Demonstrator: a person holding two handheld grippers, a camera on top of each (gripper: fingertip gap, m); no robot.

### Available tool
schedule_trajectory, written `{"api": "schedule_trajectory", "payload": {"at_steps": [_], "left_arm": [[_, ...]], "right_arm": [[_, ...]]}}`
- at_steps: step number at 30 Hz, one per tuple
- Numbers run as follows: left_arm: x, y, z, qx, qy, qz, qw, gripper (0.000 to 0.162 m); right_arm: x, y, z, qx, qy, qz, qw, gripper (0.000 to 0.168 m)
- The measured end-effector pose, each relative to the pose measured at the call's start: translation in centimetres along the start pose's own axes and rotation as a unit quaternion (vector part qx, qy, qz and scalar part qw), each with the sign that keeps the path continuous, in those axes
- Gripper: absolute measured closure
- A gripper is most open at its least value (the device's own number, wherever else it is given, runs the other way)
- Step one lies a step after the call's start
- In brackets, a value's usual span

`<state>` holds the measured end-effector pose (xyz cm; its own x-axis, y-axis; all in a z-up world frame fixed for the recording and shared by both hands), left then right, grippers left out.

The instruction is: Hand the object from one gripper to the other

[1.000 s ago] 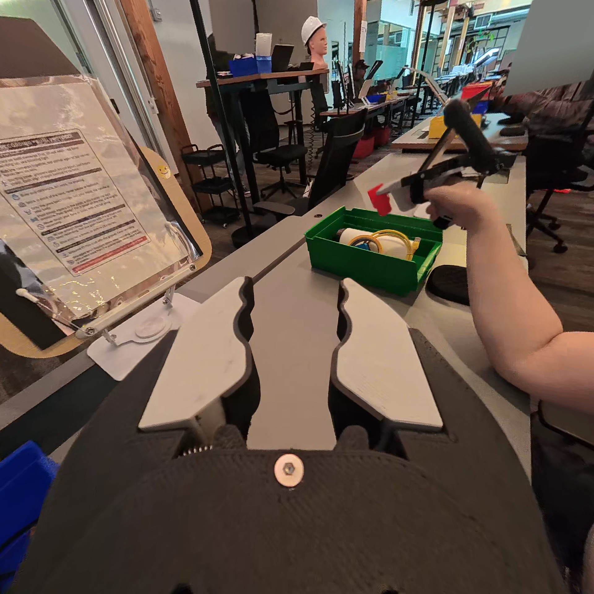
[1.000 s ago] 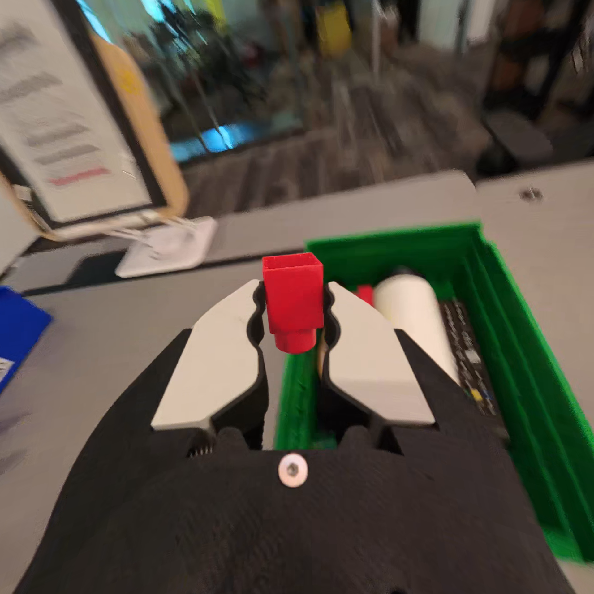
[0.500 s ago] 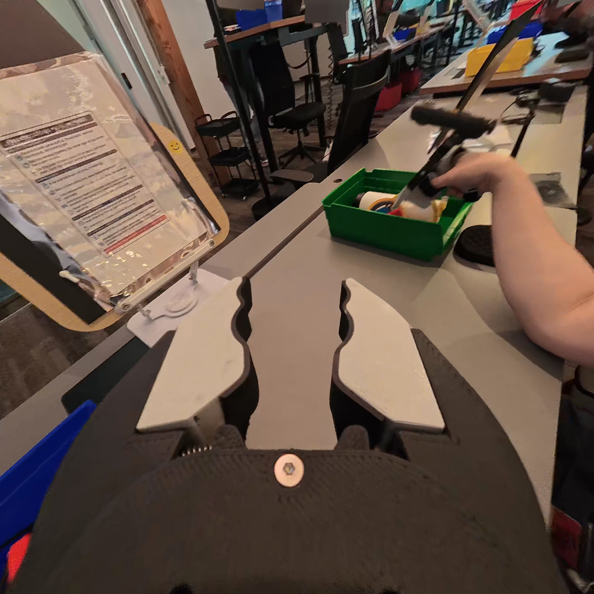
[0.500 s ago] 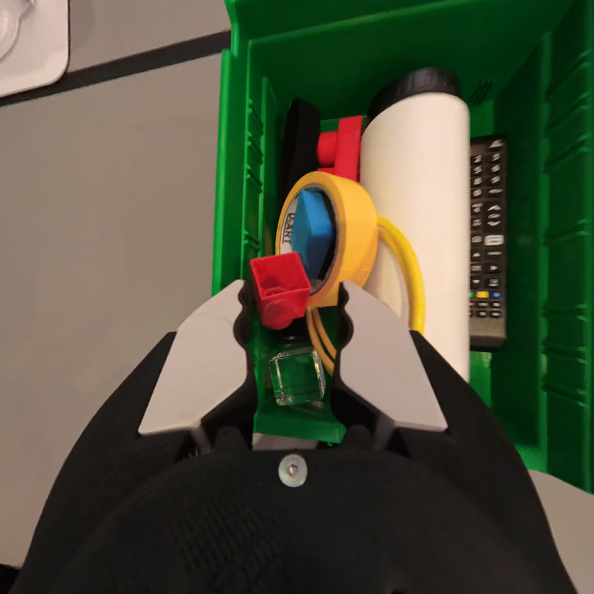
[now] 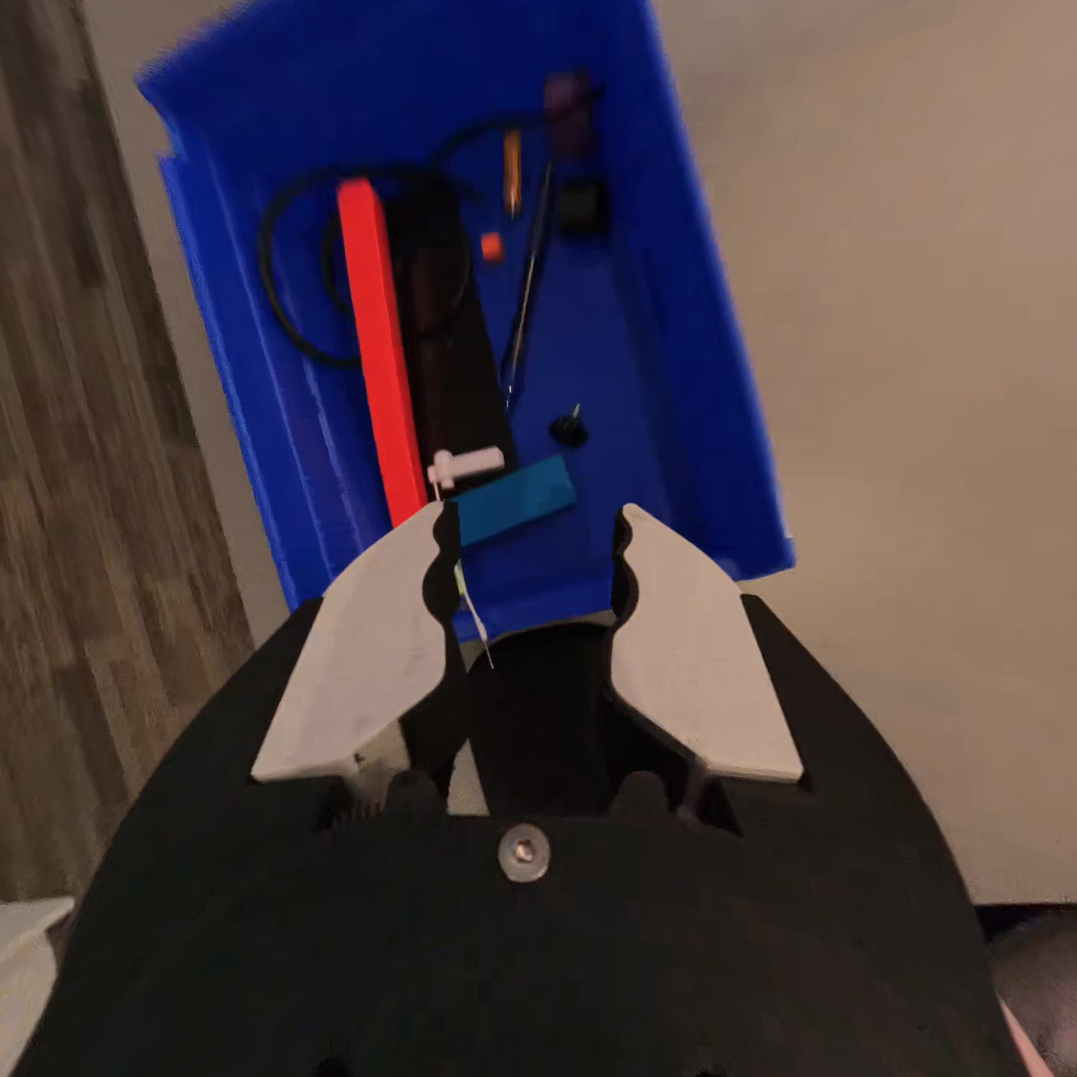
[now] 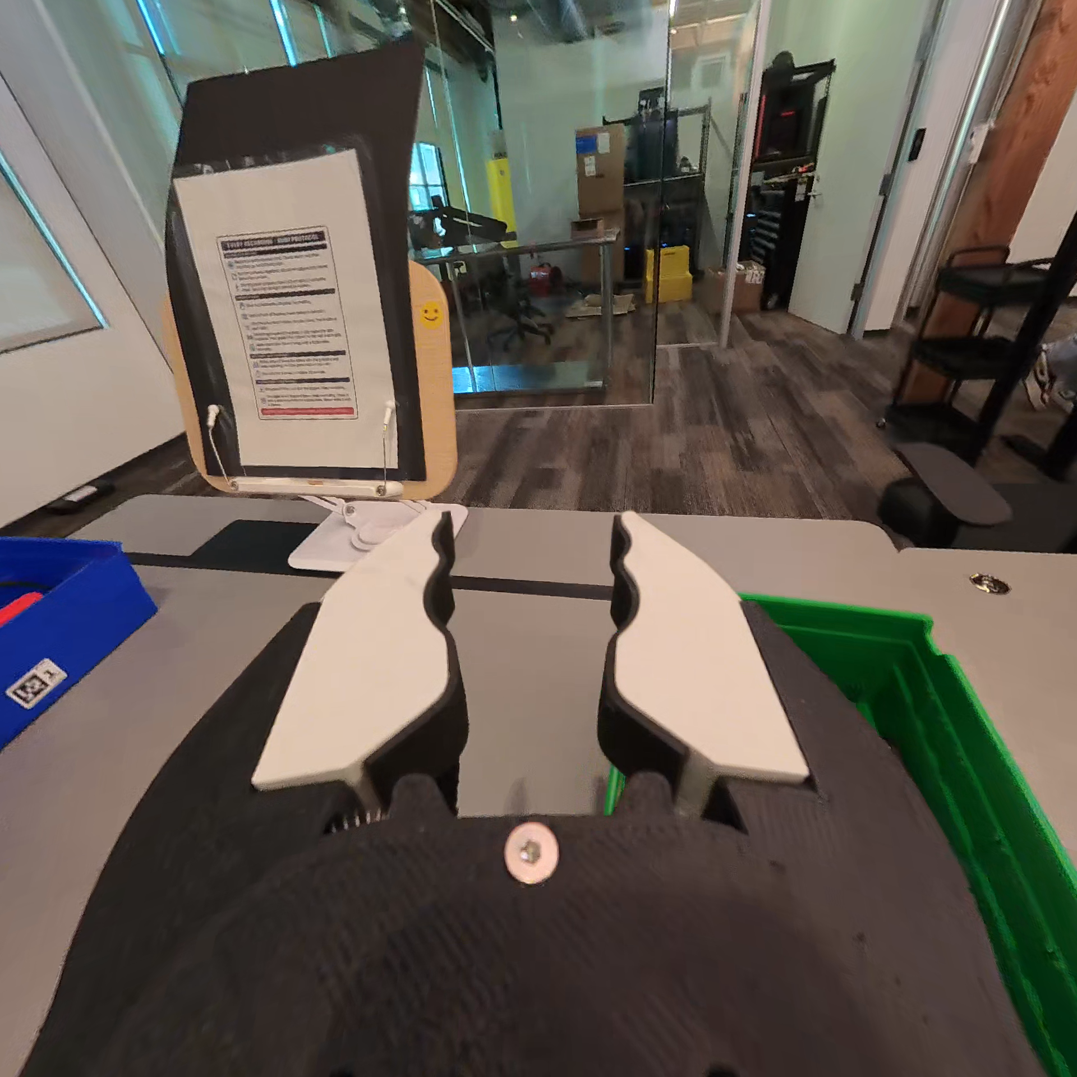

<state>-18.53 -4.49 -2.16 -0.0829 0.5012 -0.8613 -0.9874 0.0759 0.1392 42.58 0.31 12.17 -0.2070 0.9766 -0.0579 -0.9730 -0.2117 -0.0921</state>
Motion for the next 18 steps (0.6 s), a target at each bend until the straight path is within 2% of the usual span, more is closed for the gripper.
{"api": "schedule_trajectory", "payload": {"at_steps": [2, 5, 7, 13, 17, 18], "left_arm": [[2.3, 0.4, -1.1, 0.000, 0.052, -0.021, 0.998, 0.116], [5.2, 0.8, -3.2, -0.014, 0.140, -0.034, 0.990, 0.106], [6.4, 1.4, -4.1, -0.030, 0.180, -0.029, 0.983, 0.107], [7.4, 4.0, -4.1, -0.093, 0.179, 0.010, 0.979, 0.102], [8.0, 5.1, -5.2, -0.118, 0.199, 0.013, 0.973, 0.110], [8.1, 5.1, -5.5, -0.119, 0.202, 0.007, 0.972, 0.116]], "right_arm": [[0.4, 0.6, -0.4, -0.020, 0.018, 0.000, 1.000, 0.116], [1.1, 0.8, -1.4, -0.042, 0.051, -0.004, 0.998, 0.115], [1.5, 0.9, -1.9, -0.050, 0.065, -0.005, 0.997, 0.115], [1.9, 1.4, -2.3, -0.053, 0.077, 0.005, 0.996, 0.115], [2.0, 1.6, -2.3, -0.058, 0.078, 0.006, 0.995, 0.115], [2.0, 1.6, -2.3, -0.059, 0.079, 0.008, 0.995, 0.115]]}}
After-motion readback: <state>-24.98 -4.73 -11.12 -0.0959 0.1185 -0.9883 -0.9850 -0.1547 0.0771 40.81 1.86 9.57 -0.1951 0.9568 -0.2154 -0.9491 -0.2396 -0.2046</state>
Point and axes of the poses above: each gripper's, where its closed fingertips meet, x out along the fingers, z out of its top, y = z × x across the jaws, the point moved 1 cm from there along -x, back along the fingers, and after that the axes turned 11 degrees about -x, right-handed, at the moved point
